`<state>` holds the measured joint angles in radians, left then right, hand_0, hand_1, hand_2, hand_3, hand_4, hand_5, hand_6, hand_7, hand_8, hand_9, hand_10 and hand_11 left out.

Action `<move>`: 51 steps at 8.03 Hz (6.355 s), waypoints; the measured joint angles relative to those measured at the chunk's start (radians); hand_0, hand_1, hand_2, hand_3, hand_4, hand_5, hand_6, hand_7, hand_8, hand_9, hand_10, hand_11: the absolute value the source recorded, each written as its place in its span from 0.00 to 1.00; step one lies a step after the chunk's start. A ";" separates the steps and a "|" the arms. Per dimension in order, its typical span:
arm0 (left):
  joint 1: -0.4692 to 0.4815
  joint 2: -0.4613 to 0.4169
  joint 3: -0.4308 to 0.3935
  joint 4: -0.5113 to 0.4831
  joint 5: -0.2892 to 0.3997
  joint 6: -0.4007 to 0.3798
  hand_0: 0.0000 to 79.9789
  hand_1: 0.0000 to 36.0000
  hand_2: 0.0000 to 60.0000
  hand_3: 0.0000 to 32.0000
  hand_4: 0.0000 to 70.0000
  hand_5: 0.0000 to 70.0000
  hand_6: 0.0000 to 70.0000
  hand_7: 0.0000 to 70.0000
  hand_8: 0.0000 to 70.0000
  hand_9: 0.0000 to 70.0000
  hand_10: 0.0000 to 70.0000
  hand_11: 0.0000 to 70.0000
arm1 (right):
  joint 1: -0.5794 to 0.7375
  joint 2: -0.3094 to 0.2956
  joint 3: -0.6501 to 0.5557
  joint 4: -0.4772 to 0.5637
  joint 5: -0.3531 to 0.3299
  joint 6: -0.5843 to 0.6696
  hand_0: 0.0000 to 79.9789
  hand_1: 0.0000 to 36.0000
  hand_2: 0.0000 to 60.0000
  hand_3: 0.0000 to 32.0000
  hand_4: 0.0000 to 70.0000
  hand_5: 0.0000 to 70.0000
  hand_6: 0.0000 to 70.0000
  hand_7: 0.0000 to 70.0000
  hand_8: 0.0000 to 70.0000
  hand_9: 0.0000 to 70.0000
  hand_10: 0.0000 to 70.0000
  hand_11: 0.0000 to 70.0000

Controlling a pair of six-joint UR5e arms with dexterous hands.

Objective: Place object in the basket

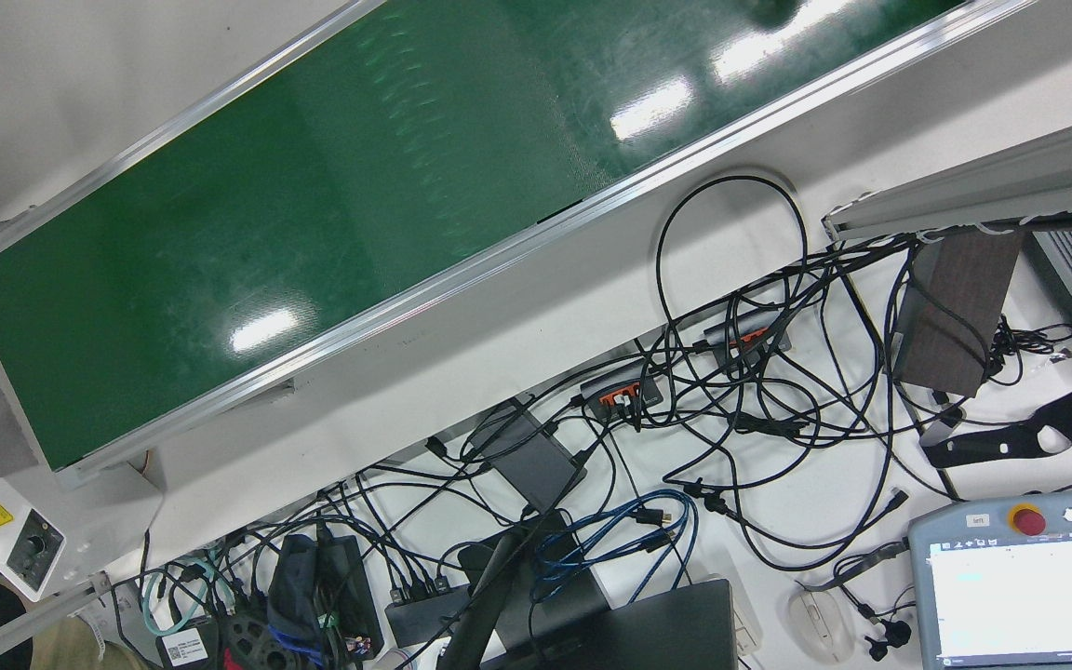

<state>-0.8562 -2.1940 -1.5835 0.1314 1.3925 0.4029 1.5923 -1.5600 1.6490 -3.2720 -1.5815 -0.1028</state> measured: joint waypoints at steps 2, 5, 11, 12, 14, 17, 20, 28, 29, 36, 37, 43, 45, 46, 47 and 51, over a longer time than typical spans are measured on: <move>0.008 -0.029 0.037 -0.005 -0.008 0.002 0.75 0.08 0.00 0.06 0.18 0.24 0.01 0.02 0.13 0.18 0.02 0.05 | 0.000 0.000 0.000 0.000 0.000 0.000 0.00 0.00 0.00 0.00 0.00 0.00 0.00 0.00 0.00 0.00 0.00 0.00; 0.013 -0.047 0.053 -0.007 -0.009 0.002 0.76 0.09 0.00 0.06 0.19 0.24 0.01 0.02 0.13 0.18 0.02 0.05 | 0.000 0.000 0.001 0.000 0.000 0.001 0.00 0.00 0.00 0.00 0.00 0.00 0.00 0.00 0.00 0.00 0.00 0.00; 0.029 -0.100 0.119 -0.028 -0.009 0.004 0.76 0.08 0.00 0.06 0.19 0.24 0.02 0.02 0.13 0.18 0.02 0.05 | 0.000 0.000 0.002 0.000 0.000 0.002 0.00 0.00 0.00 0.00 0.00 0.00 0.00 0.00 0.00 0.00 0.00 0.00; 0.032 -0.102 0.121 -0.028 -0.009 0.003 0.77 0.08 0.00 0.06 0.19 0.26 0.02 0.02 0.14 0.19 0.02 0.05 | 0.000 0.000 0.002 0.000 0.000 0.002 0.00 0.00 0.00 0.00 0.00 0.00 0.00 0.00 0.00 0.00 0.00 0.00; 0.039 -0.117 0.121 -0.023 -0.007 0.003 0.77 0.08 0.00 0.00 0.20 0.32 0.03 0.03 0.16 0.22 0.04 0.07 | 0.000 0.000 0.002 0.000 0.000 0.002 0.00 0.00 0.00 0.00 0.00 0.00 0.00 0.00 0.00 0.00 0.00 0.00; 0.047 -0.137 0.121 -0.013 -0.005 0.004 0.80 0.08 0.00 0.00 0.30 0.73 0.11 0.12 0.27 0.37 0.15 0.23 | 0.000 0.000 0.002 0.000 0.000 0.002 0.00 0.00 0.00 0.00 0.00 0.00 0.00 0.00 0.00 0.00 0.00 0.00; 0.048 -0.153 0.122 0.007 -0.003 0.004 0.86 0.64 0.63 0.00 1.00 1.00 0.71 0.91 0.95 1.00 0.76 1.00 | 0.000 0.000 0.002 0.000 0.000 0.002 0.00 0.00 0.00 0.00 0.00 0.00 0.00 0.00 0.00 0.00 0.00 0.00; 0.040 -0.239 0.070 0.188 -0.020 0.039 0.76 0.80 1.00 0.00 0.88 1.00 0.76 1.00 1.00 1.00 0.83 1.00 | 0.001 0.000 0.003 0.000 0.000 0.002 0.00 0.00 0.00 0.00 0.00 0.00 0.00 0.00 0.00 0.00 0.00 0.00; 0.043 -0.186 0.000 0.190 -0.003 0.037 0.76 0.82 1.00 0.00 0.88 1.00 0.77 1.00 1.00 1.00 0.85 1.00 | 0.001 0.000 0.003 0.000 0.000 0.002 0.00 0.00 0.00 0.00 0.00 0.00 0.00 0.00 0.00 0.00 0.00 0.00; 0.219 0.217 -0.585 0.361 0.023 0.059 0.80 0.83 1.00 0.00 0.85 1.00 0.72 1.00 1.00 1.00 0.82 1.00 | 0.001 0.000 0.002 0.000 0.000 0.002 0.00 0.00 0.00 0.00 0.00 0.00 0.00 0.00 0.00 0.00 0.00 0.00; 0.275 0.215 -0.592 0.369 0.021 0.078 0.84 0.86 1.00 0.00 0.83 1.00 0.70 0.99 1.00 1.00 0.81 1.00 | 0.002 0.000 0.002 0.000 0.000 0.002 0.00 0.00 0.00 0.00 0.00 0.00 0.00 0.00 0.00 0.00 0.00 0.00; 0.442 0.222 -0.606 0.420 -0.007 0.169 0.74 0.33 0.00 0.00 0.48 1.00 0.29 0.50 0.56 0.75 0.43 0.64 | 0.001 0.000 0.002 0.000 0.000 0.002 0.00 0.00 0.00 0.00 0.00 0.00 0.00 0.00 0.00 0.00 0.00 0.00; 0.447 0.229 -0.613 0.438 -0.002 0.173 0.68 0.00 0.00 0.00 0.25 0.73 0.13 0.24 0.29 0.42 0.34 0.51 | 0.001 0.000 0.002 0.000 0.000 0.002 0.00 0.00 0.00 0.00 0.00 0.00 0.00 0.00 0.00 0.00 0.00 0.00; 0.447 0.246 -0.620 0.439 0.001 0.174 0.59 0.00 0.00 0.00 0.22 0.54 0.07 0.12 0.21 0.29 0.22 0.32 | 0.001 0.000 0.002 0.000 0.000 0.002 0.00 0.00 0.00 0.00 0.00 0.00 0.00 0.00 0.00 0.00 0.00 0.00; 0.447 0.272 -0.645 0.438 0.002 0.174 0.51 0.00 0.00 0.08 0.20 0.36 0.02 0.06 0.15 0.19 0.08 0.11 | 0.001 0.000 0.002 0.000 0.000 0.002 0.00 0.00 0.00 0.00 0.00 0.00 0.00 0.00 0.00 0.00 0.00 0.00; 0.452 0.342 -0.724 0.426 0.003 0.174 0.59 0.00 0.00 0.10 0.20 0.29 0.02 0.04 0.12 0.17 0.02 0.03 | 0.001 0.000 0.002 0.000 0.000 0.002 0.00 0.00 0.00 0.00 0.00 0.00 0.00 0.00 0.00 0.00 0.00 0.00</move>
<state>-0.4044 -1.8517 -2.3073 0.5571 1.3956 0.5771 1.5935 -1.5600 1.6506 -3.2720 -1.5815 -0.1013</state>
